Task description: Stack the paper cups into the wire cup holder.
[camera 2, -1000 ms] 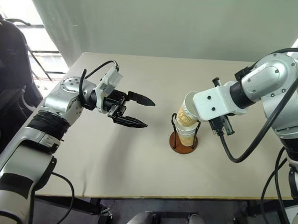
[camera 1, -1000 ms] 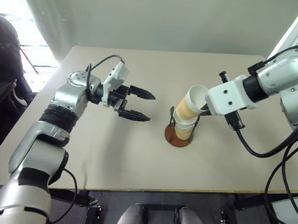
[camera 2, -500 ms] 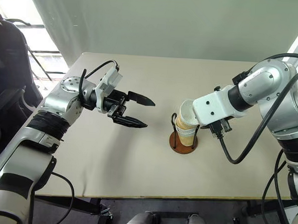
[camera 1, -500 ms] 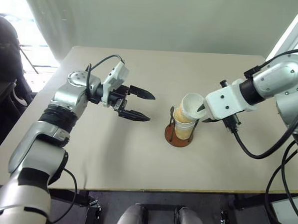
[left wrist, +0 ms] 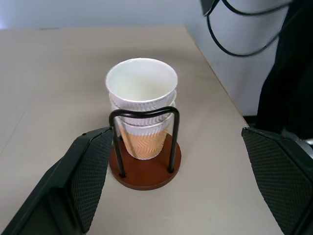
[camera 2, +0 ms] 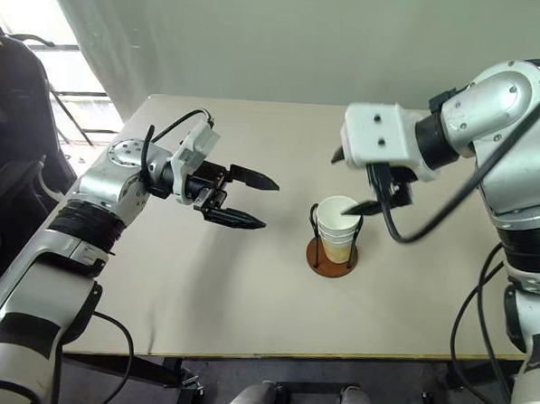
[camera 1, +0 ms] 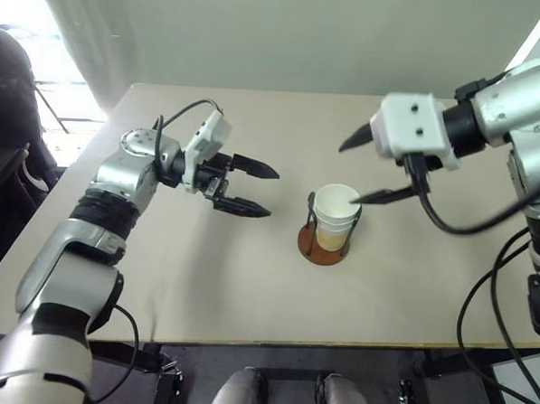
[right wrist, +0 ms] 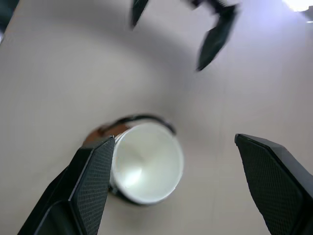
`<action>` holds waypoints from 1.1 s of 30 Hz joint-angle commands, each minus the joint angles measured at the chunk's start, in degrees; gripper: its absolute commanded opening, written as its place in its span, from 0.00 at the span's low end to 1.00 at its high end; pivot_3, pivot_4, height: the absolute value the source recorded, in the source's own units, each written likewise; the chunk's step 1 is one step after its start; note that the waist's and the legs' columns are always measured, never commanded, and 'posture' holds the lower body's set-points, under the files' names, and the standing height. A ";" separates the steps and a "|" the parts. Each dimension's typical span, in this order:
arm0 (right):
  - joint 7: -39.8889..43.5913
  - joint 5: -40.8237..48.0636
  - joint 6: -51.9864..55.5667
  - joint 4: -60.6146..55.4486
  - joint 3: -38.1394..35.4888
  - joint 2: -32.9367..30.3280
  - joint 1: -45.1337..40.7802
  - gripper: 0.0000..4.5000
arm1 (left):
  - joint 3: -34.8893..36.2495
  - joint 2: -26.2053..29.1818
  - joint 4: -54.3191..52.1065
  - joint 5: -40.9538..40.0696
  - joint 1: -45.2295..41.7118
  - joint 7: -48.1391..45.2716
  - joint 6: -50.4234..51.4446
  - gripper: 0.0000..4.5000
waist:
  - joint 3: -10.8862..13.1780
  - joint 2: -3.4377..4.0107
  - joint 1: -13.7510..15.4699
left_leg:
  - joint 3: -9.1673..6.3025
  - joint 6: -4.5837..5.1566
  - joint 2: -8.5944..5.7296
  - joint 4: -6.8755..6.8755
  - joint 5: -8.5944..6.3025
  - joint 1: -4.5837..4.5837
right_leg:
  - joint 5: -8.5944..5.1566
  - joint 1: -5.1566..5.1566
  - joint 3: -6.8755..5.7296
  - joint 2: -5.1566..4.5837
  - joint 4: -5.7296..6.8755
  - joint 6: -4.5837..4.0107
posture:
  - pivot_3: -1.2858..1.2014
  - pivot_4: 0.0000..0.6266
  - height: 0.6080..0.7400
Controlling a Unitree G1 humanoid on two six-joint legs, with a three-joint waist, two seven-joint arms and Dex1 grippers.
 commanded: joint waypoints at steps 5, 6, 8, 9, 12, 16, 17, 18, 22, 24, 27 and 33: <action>-14.65 3.03 9.43 6.14 -12.51 -0.53 4.36 0.90 | 10.04 -2.67 8.05 8.11 -4.17 9.48 0.66 1.00 | 0.01 -0.03 0.24 | 0.02 -0.03 -0.01 0.00 -0.01 0.00 | 0.01 0.00 0.01 -0.01 -0.03 0.01 | 0.52 0.24 1.00; -16.66 2.89 9.01 7.78 -13.83 -0.62 5.91 0.90 | 10.97 -2.94 8.69 8.71 -4.24 9.64 0.96 1.00 | 0.01 -0.03 0.25 | 0.02 -0.04 -0.01 0.00 -0.01 0.01 | 0.01 0.01 0.01 -0.01 -0.02 0.01 | 0.52 0.24 1.00; -20.30 3.07 8.17 10.73 -16.48 -0.53 8.58 0.90 | 12.81 -3.37 9.56 9.81 -4.26 9.93 0.95 1.00 | 0.01 -0.02 0.28 | 0.01 -0.07 0.00 -0.02 -0.01 0.01 | 0.03 -0.01 0.01 -0.01 -0.01 0.05 | 0.52 0.24 1.00; -21.88 3.32 7.82 12.10 -17.70 -0.37 9.58 0.90 | 13.65 -3.61 10.10 10.32 -4.41 10.19 0.89 1.00 | 0.02 -0.02 0.28 | 0.02 -0.08 0.00 -0.02 0.00 0.00 | 0.07 -0.04 0.01 -0.01 0.01 0.12 | 0.52 0.24 1.00; -26.46 4.49 6.87 15.69 -20.99 0.57 11.46 0.90 | 16.56 -4.65 12.06 12.45 -4.95 14.16 -2.60 1.00 | 0.02 -0.02 0.28 | 0.06 -0.12 0.01 -0.03 0.00 -0.01 | 0.19 -0.09 0.03 -0.01 0.03 0.31 | 0.52 0.24 1.00; -32.87 3.41 0.69 20.86 -23.29 1.29 14.51 0.90 | 21.06 -5.51 14.92 13.67 -6.47 19.80 -4.70 1.00 | 0.02 -0.02 0.26 | 0.09 -0.13 0.02 -0.08 0.01 0.01 | 0.38 -0.13 0.05 0.00 0.04 0.64 | 0.52 0.24 1.00; -34.01 3.42 -0.29 21.82 -23.64 1.48 14.94 0.90 | 22.00 -5.61 15.21 13.89 -6.64 21.12 -5.45 1.00 | 0.02 -0.02 0.25 | 0.09 -0.13 0.02 -0.08 0.01 0.01 | 0.39 -0.13 0.05 0.00 0.04 0.65 | 0.52 0.24 1.00; -35.17 3.41 -1.03 22.73 -23.85 1.65 15.27 0.90 | 23.00 -5.76 15.49 13.99 -6.78 22.35 -5.74 1.00 | 0.02 -0.02 0.25 | 0.09 -0.12 0.02 -0.08 0.01 0.01 | 0.39 -0.13 0.05 0.00 0.04 0.66 | 0.52 0.24 1.00; -38.24 3.26 -5.54 26.37 -24.02 2.21 16.98 0.90 | 26.29 -6.52 15.73 14.78 -6.78 27.73 -7.26 1.00 | 0.02 -0.02 0.24 | 0.11 -0.12 0.01 -0.08 0.01 0.02 | 0.40 -0.13 0.07 0.00 0.04 0.67 | 0.52 0.24 1.00; -39.50 2.90 -8.20 28.43 -23.78 2.57 17.91 0.90 | 27.33 -6.95 15.30 14.79 -6.37 28.74 -6.87 1.00 | 0.02 -0.02 0.28 | 0.11 -0.12 0.01 -0.07 0.01 0.02 | 0.41 -0.12 0.07 0.00 0.05 0.68 | 0.52 0.24 1.00; -41.32 2.90 -10.46 31.43 -23.80 3.33 18.33 0.90 | 27.53 -7.43 13.61 15.49 -4.90 28.39 -6.23 1.00 | 0.02 -0.02 0.32 | 0.11 -0.11 0.01 -0.06 0.00 0.02 | 0.43 -0.11 0.07 -0.01 0.04 0.67 | 0.52 0.24 1.00; -45.83 2.31 -15.30 37.03 -23.89 4.93 17.98 0.90 | 27.53 -8.01 8.47 15.94 -0.80 28.21 -4.12 1.00 | 0.02 -0.02 0.30 | 0.11 -0.13 0.02 -0.06 -0.01 0.05 | 0.54 -0.12 0.06 -0.01 0.06 0.63 | 0.52 0.24 1.00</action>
